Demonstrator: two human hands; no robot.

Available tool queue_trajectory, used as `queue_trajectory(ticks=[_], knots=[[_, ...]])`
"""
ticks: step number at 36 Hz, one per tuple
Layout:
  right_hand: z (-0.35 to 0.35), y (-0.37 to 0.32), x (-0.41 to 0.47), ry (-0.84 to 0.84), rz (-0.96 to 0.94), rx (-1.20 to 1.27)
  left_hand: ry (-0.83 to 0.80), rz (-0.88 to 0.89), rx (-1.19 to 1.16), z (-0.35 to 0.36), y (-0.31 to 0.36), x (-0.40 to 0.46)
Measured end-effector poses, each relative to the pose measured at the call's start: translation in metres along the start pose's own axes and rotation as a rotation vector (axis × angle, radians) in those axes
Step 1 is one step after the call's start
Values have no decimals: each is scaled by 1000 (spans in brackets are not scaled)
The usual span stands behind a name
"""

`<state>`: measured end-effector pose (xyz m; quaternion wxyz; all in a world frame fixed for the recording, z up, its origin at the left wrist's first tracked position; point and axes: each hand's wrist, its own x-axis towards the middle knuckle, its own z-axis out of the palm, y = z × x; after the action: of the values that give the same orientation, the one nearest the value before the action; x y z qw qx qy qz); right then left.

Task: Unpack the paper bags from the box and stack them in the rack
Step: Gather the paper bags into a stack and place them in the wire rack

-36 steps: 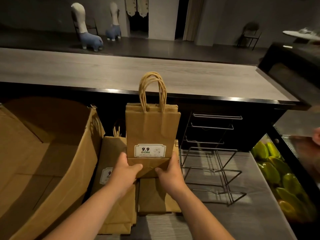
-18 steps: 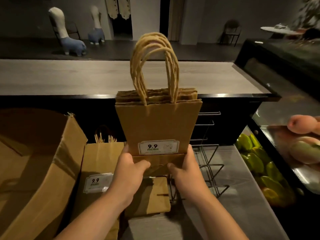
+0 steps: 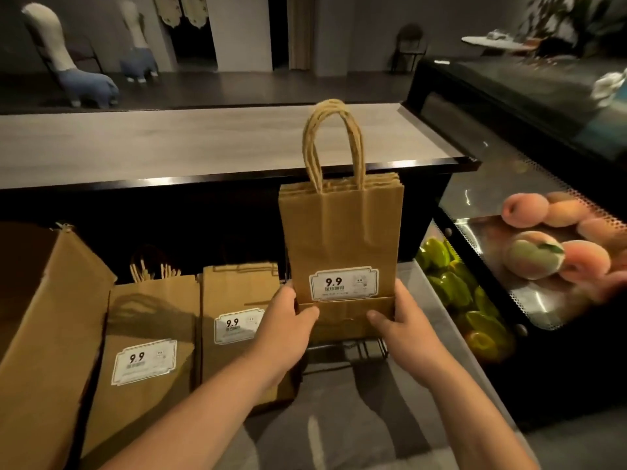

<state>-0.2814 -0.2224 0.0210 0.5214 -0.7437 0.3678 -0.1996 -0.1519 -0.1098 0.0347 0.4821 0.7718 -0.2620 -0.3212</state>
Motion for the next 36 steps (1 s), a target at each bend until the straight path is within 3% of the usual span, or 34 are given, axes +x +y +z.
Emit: queue_trajectory(ticks=[6, 12, 23, 30, 36], knots=[[1, 25, 6, -47, 128, -141, -20, -46, 265, 2, -20, 2], [1, 32, 5, -132, 250, -62, 4, -45, 437, 4, -32, 1], [-1, 40, 9, -150, 262, 19, -13, -113, 256, 7, -43, 1], [-3, 49, 6, -30, 222, -12, -49, -32, 221, 8, -39, -3], [-2, 52, 1, -28, 217, 27, -111, -5, 190, 3, -41, -6]])
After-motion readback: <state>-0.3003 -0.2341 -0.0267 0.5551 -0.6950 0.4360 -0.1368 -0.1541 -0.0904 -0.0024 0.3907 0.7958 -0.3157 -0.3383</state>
